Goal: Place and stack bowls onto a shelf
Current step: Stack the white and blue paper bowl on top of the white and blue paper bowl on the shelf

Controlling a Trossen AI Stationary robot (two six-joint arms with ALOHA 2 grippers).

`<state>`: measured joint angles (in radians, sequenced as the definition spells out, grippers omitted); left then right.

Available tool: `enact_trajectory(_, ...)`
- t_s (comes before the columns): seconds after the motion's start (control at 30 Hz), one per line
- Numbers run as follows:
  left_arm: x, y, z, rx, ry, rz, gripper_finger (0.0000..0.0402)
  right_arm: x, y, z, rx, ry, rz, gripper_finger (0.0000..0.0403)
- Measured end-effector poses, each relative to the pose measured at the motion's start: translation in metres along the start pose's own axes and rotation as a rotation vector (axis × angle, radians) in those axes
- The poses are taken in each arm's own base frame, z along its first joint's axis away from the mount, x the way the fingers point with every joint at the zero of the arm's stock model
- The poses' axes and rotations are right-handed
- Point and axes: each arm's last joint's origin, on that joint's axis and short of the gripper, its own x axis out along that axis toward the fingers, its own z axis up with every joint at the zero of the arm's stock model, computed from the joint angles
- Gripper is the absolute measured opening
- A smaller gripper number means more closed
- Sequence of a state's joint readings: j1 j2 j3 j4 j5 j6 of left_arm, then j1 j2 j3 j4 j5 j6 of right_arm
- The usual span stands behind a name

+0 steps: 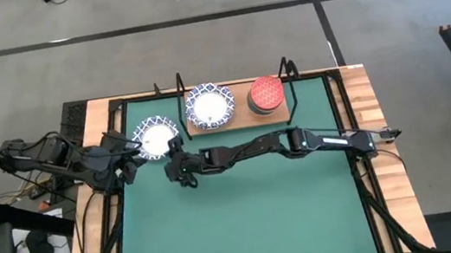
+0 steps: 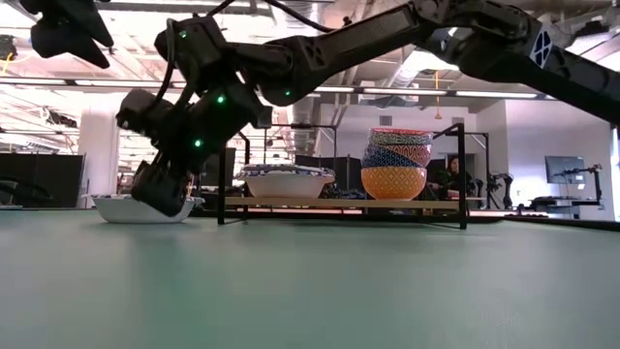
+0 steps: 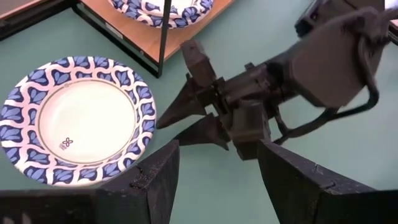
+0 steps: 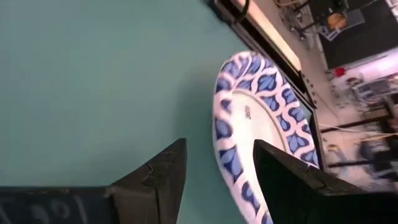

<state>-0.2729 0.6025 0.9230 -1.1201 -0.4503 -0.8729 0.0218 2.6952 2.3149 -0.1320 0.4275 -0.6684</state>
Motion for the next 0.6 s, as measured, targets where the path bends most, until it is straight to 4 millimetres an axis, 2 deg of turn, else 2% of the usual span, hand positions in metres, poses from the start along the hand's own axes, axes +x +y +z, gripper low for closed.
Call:
enact_trajectory(0.37,0.000,0.001,-0.001,0.010,0.004,0.014,0.0201,0.013,-0.027,-0.022,0.028,0.021,0.027,0.0209)
enact_trajectory(0.6,0.000,0.001,-0.001,-0.001,0.003,0.015,0.0201,0.023,-0.024,-0.035,0.024,0.035,0.051,0.0196)
